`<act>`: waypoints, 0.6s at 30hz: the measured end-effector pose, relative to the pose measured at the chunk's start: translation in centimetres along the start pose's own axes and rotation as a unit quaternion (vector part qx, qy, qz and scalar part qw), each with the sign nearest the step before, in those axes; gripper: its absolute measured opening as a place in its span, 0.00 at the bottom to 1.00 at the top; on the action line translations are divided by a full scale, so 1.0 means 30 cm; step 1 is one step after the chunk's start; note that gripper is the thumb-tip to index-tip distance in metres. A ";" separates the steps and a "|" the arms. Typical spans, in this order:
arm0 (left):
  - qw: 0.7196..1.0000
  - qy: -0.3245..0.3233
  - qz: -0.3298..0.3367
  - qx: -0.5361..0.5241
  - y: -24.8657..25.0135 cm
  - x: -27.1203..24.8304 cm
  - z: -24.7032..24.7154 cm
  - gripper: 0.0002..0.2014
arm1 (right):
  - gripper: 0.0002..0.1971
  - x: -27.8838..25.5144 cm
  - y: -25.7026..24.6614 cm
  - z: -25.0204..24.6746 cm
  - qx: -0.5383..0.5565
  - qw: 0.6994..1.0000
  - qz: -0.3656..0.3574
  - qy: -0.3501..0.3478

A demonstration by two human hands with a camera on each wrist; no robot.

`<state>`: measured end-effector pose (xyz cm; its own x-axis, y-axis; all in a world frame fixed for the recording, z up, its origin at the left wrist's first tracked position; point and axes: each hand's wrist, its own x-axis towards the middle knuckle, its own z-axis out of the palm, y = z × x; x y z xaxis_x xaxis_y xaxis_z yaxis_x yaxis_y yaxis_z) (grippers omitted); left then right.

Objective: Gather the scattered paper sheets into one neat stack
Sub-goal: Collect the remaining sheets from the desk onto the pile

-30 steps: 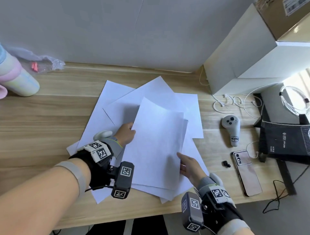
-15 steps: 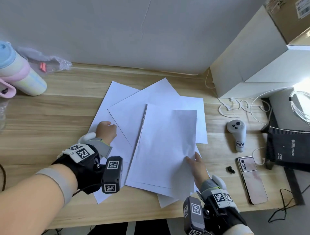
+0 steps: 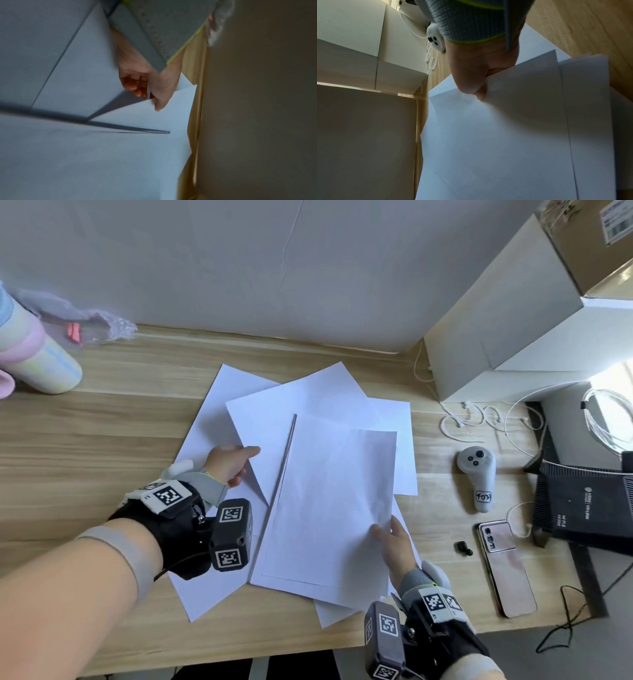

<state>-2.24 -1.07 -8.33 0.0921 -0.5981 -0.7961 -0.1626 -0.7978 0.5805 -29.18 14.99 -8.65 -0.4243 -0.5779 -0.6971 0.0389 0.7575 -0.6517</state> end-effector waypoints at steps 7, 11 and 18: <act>0.991 -0.028 0.129 0.019 0.079 -0.100 0.033 0.06 | 0.12 -0.007 -0.007 0.002 -0.001 1.000 0.006 -0.015; 0.971 -0.037 0.232 -0.052 0.204 -0.248 0.054 0.07 | 0.12 0.000 0.002 0.010 -0.026 1.000 0.003 -0.008; 0.927 -0.058 0.330 -0.172 0.348 -0.514 0.048 0.07 | 0.10 0.009 0.026 0.005 0.013 0.999 0.035 -0.026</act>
<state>-6.77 -0.06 9.77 -0.0261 -0.9677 -0.2508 0.1783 -0.2513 0.9513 -29.13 15.37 -9.40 -0.3716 -0.5390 -0.7559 0.0906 0.7893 -0.6073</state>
